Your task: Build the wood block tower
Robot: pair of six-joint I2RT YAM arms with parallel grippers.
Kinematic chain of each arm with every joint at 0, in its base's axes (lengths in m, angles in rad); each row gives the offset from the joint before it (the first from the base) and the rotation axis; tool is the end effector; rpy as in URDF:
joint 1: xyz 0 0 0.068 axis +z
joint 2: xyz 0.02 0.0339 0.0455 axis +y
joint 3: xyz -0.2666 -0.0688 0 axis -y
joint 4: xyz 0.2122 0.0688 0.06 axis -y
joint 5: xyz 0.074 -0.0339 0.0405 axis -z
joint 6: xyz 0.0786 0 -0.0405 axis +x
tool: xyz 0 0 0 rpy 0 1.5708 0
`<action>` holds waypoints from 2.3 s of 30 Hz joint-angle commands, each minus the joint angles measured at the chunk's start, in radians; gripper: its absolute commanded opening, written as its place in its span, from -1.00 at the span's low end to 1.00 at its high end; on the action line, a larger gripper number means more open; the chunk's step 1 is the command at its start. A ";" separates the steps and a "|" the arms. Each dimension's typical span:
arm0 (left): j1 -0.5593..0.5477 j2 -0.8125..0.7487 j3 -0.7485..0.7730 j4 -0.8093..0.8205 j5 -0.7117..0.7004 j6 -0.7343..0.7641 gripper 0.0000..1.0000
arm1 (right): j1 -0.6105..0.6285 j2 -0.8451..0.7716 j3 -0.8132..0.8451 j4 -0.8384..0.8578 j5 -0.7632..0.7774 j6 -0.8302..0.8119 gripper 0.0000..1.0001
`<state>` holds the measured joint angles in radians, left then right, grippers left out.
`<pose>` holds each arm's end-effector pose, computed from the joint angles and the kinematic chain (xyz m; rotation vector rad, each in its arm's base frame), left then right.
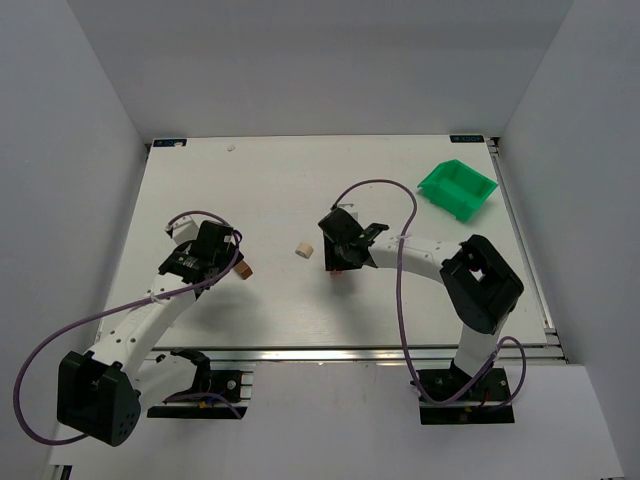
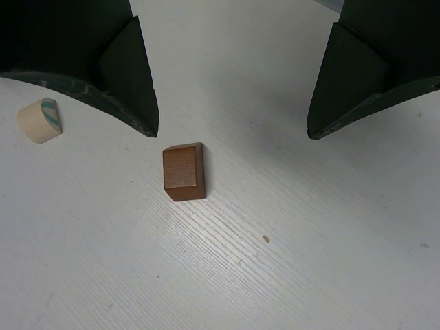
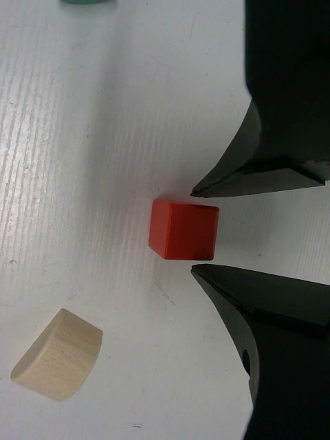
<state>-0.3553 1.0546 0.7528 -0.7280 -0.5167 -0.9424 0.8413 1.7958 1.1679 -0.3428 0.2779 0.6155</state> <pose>0.1843 -0.0270 0.2176 -0.8656 2.2539 0.1035 0.2633 0.2622 0.1738 -0.1744 2.4996 0.2543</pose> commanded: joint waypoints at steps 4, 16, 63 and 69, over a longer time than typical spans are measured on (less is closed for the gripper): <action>0.003 -0.018 0.039 0.013 0.006 0.016 0.96 | -0.001 -0.058 0.038 -0.009 0.021 -0.032 0.29; -0.005 -0.022 0.011 0.154 0.163 0.177 0.96 | -0.183 -0.268 -0.116 0.027 0.046 -0.501 0.79; -0.005 -0.059 -0.055 0.323 0.297 0.290 0.96 | -0.272 -0.185 -0.178 0.093 -0.319 -0.281 -0.61; -0.005 -0.065 -0.061 0.323 0.300 0.290 0.96 | -0.211 -0.170 -0.168 0.139 -0.249 -0.165 -0.58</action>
<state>-0.3573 1.0180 0.6975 -0.4217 -0.2253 -0.6544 0.6136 1.6455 0.9916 -0.2539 -0.0212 0.3573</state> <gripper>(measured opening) 0.982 0.401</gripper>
